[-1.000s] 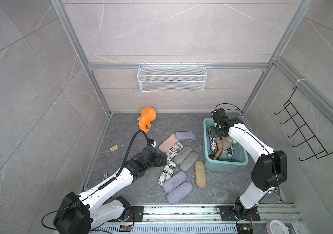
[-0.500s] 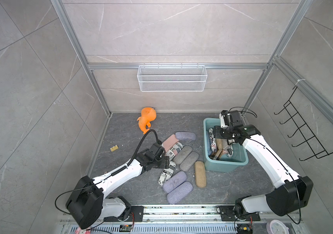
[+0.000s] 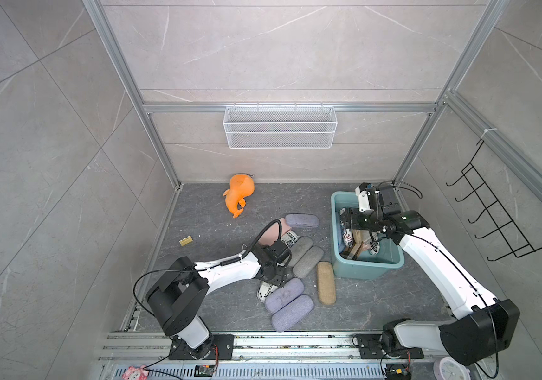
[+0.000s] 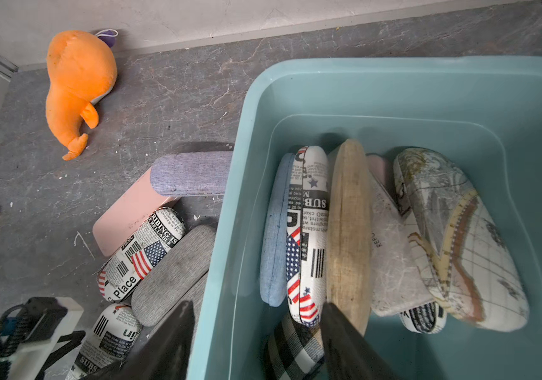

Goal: Put the glasses cases into the storage boxes
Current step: Pick up the glasses case at the center of the board.

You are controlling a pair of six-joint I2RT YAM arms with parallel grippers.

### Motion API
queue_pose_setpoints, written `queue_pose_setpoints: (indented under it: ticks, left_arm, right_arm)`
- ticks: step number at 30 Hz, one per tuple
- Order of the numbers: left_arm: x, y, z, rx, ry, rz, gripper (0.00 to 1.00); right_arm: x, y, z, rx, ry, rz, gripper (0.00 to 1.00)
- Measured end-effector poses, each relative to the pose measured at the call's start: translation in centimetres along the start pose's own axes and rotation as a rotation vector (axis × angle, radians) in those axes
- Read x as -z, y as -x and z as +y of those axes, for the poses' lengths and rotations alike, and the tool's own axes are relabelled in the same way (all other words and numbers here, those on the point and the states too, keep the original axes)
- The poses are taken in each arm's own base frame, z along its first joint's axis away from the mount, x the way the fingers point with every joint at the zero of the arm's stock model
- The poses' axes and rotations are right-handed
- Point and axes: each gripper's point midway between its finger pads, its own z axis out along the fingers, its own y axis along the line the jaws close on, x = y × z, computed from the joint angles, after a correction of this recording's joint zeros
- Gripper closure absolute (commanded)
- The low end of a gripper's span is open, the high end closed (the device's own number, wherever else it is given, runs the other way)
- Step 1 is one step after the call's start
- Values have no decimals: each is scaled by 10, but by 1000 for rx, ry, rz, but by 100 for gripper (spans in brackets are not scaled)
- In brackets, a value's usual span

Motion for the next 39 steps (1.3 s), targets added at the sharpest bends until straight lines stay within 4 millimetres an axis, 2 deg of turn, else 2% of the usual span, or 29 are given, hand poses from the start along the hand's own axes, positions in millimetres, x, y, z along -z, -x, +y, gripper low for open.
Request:
queue_pose_setpoints:
  ticks: [6,11,18,28,31,35,37,39]
  left_arm:
    - [-4,0,-5,-4,-27,2,18]
    - [-6,1,-4,-7,-20,-10,22]
    - [-17,-12,14,-1,48,-15,34]
    - [-1,-36,52,101,128,-70,35]
    - [-2,-42,68,160,150,-53,33]
    - [-3,-40,80,240,145,-43,29]
    - [-3,-38,85,260,150,-40,24]
    - [-2,-31,87,273,152,-47,14]
  right_arm:
    - [3,-5,2,1,15,0,33]
    - [3,-5,4,0,25,-2,33]
    - [3,-6,10,3,47,-1,33]
    - [3,-8,21,18,74,4,34]
    - [5,-8,26,20,84,2,34]
    - [8,-5,33,24,100,-7,34]
    - [11,-4,35,28,107,-14,34]
    - [14,-2,37,31,112,-22,34]
